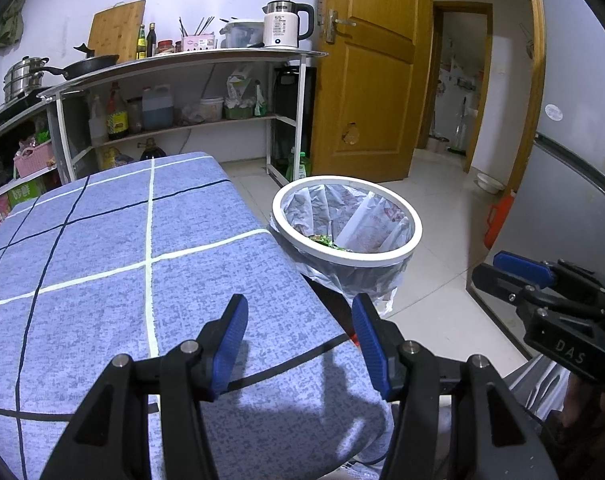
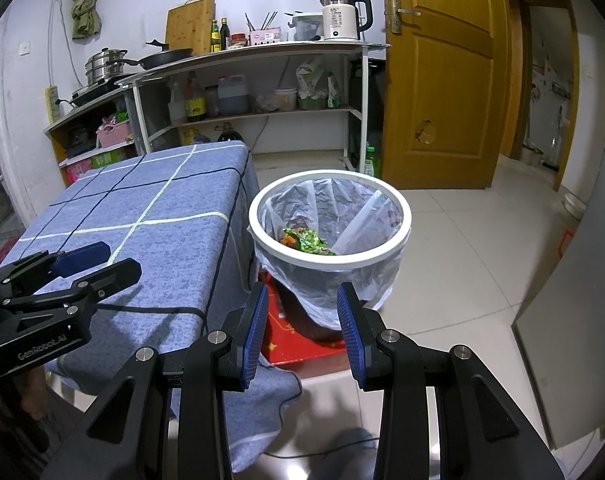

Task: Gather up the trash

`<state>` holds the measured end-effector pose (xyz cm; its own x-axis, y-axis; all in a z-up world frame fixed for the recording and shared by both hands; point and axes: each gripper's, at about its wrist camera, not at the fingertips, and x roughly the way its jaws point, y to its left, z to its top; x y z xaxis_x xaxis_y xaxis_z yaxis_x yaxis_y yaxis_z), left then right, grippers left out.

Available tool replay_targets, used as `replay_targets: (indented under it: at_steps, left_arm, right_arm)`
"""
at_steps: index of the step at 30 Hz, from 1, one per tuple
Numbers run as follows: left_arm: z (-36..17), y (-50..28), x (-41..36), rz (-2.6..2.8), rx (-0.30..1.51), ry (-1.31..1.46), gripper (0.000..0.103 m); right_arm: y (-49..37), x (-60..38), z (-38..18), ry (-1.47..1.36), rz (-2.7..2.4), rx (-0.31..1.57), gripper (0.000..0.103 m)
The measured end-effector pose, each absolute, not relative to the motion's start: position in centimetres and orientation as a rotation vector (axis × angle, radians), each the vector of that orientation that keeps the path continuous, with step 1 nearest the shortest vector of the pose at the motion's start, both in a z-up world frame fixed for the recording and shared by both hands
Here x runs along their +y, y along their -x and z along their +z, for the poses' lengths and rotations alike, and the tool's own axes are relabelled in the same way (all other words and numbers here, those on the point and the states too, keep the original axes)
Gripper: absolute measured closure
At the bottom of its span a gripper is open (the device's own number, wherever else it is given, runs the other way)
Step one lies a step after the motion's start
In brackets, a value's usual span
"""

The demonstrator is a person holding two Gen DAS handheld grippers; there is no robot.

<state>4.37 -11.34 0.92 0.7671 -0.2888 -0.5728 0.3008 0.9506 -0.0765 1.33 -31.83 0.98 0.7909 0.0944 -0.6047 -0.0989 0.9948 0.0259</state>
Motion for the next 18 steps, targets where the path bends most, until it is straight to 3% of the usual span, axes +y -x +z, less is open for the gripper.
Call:
replay_targets:
  at_steps: [18]
  left_arm:
    - [0.66, -4.48, -11.47, -0.317, 0.624, -0.014, 0.047]
  right_arm:
    - [-1.46, -31.7, 1.04, 0.01, 0.109, 0.648, 0.066]
